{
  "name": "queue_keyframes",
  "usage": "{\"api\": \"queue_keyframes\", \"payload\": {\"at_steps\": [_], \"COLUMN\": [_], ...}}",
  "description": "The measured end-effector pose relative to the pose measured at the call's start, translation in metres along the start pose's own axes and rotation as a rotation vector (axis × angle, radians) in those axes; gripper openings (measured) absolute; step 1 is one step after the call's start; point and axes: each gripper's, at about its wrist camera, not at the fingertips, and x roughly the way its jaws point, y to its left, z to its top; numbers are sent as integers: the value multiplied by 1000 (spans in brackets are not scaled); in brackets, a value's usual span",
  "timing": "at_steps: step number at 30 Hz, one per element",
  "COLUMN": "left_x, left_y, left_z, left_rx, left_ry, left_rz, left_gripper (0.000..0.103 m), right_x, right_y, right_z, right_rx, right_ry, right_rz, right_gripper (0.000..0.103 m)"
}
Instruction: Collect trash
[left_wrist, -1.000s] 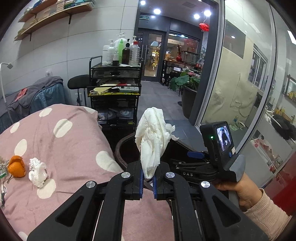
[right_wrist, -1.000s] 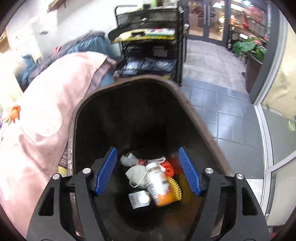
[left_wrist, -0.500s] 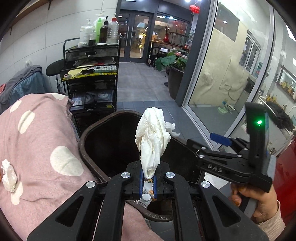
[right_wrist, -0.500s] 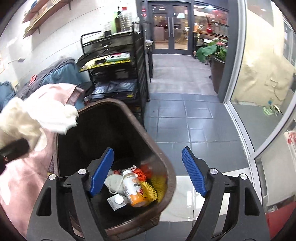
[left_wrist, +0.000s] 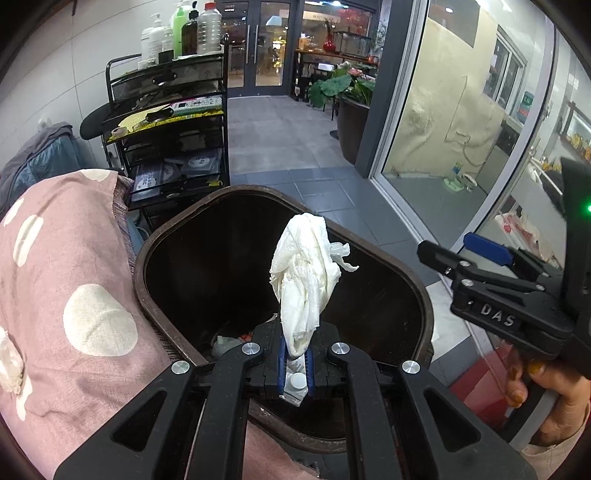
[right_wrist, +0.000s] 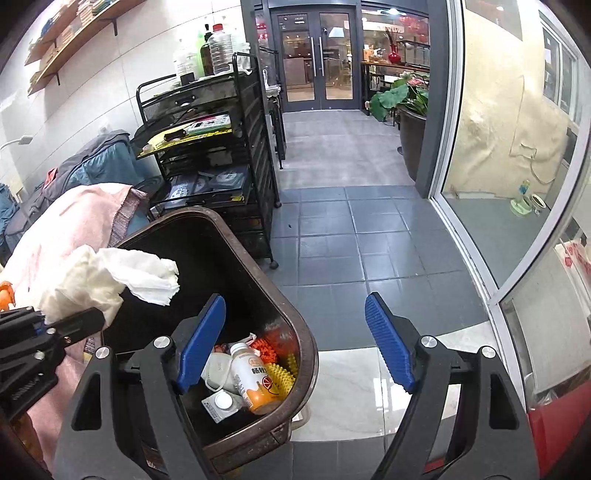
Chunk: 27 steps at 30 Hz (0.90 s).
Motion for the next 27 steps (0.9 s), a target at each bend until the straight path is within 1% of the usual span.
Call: {"api": "queue_keyframes", "payload": {"at_steps": [1, 2, 3, 4, 5, 6, 8, 11, 14, 18, 24, 27], "left_x": [2, 5, 6, 6, 5, 4, 2, -3, -9, -20, -47, -61], "left_y": [-1, 0, 0, 0, 0, 0, -3, -6, -5, -4, -3, 2], "left_z": [0, 0, -1, -2, -3, -3, -4, -6, -8, -8, -12, -16], "left_rx": [3, 4, 4, 4, 5, 9, 29, 56, 56, 46, 52, 30], "left_ry": [8, 17, 22, 21, 9, -1, -9, -31, -52, -85, -164, -196], "left_rz": [8, 14, 19, 25, 32, 37, 56, 87, 116, 125, 166, 178], "left_gripper": [14, 27, 37, 56, 67, 69, 79, 85, 90, 93, 95, 95], "right_x": [0, 0, 0, 0, -1, -1, 0, -2, -5, -8, -14, -18], "right_y": [-1, -1, -2, -3, -3, -4, -3, -3, -3, -3, 4, 6], "right_z": [0, 0, 0, 0, 0, 0, -1, 0, 0, 2, 2, 3], "right_rx": [1, 4, 6, 9, 12, 15, 19, 27, 35, 46, 45, 50], "right_ry": [1, 0, 0, 0, -1, -3, -2, -14, -35, -56, -82, -101], "right_rz": [0, -2, -2, -1, -1, -2, 0, 12, 15, 33, 57, 69], "right_gripper": [78, 78, 79, 80, 82, 82, 82, 84, 87, 87, 87, 87]}}
